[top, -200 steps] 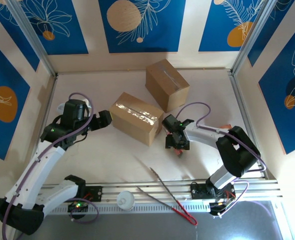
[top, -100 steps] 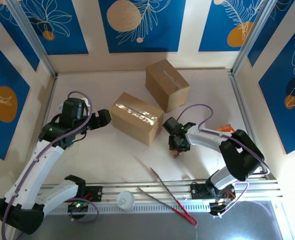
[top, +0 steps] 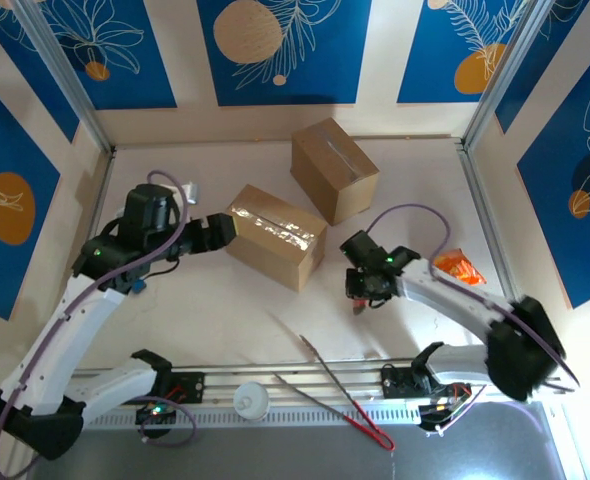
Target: Unpack the express box
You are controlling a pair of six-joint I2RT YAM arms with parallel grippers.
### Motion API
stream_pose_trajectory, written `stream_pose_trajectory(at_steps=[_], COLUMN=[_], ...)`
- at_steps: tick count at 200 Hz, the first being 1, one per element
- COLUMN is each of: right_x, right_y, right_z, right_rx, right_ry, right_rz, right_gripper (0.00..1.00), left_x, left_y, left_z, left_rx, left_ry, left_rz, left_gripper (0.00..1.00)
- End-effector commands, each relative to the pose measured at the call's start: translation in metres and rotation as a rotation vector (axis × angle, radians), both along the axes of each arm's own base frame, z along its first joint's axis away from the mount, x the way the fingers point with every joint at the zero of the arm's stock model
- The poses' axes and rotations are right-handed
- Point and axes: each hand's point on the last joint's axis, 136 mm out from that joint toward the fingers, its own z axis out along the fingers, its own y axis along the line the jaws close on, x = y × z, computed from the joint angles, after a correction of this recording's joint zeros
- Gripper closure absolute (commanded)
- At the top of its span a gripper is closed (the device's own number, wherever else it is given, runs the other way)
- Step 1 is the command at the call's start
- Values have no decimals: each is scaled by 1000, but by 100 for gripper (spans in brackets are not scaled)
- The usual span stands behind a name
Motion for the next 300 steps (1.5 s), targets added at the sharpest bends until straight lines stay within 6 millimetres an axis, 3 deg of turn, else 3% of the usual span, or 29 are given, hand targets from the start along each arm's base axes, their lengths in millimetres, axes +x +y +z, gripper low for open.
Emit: stream_pose_trajectory(at_steps=[1,25,44,63,82,124,163,192,258,285,300], right_x=[-10,-23,-30,-30,-27,-18,-15,-15,-8,-3,-1], right_y=[-2,11,21,31,39,56,66,69,76,80,79], right_z=[50,99,127,143,152,174,186,190,189,191,194], right_rx=[64,207,293,342,371,456,497,515,551,563,572], right_ry=[-90,-225,-296,-317,-322,-375,-384,-390,-387,-393,-405], right_rz=[125,272,361,405,424,443,465,470,445,432,424], right_gripper=[71,71,71,71,71,71,71,71,71,70,52], left_x=[-2,1,4,4,6,8,11,14,16,16,16], left_y=[-43,-98,-141,-175,-195,-212,-225,-228,-231,-233,-232], left_z=[15,22,24,29,30,8,-5,-8,-13,-13,-10], left_rx=[-72,-133,-164,-188,-191,-176,-164,-159,-165,-175,-177], left_ry=[-3,-13,-27,-58,-87,-39,-14,-12,3,6,-4], left_rz=[-119,-225,-292,-342,-349,-359,-370,-359,-353,-357,-360], left_gripper=[19,18,18,18,18,18,26,40,100,100,100])
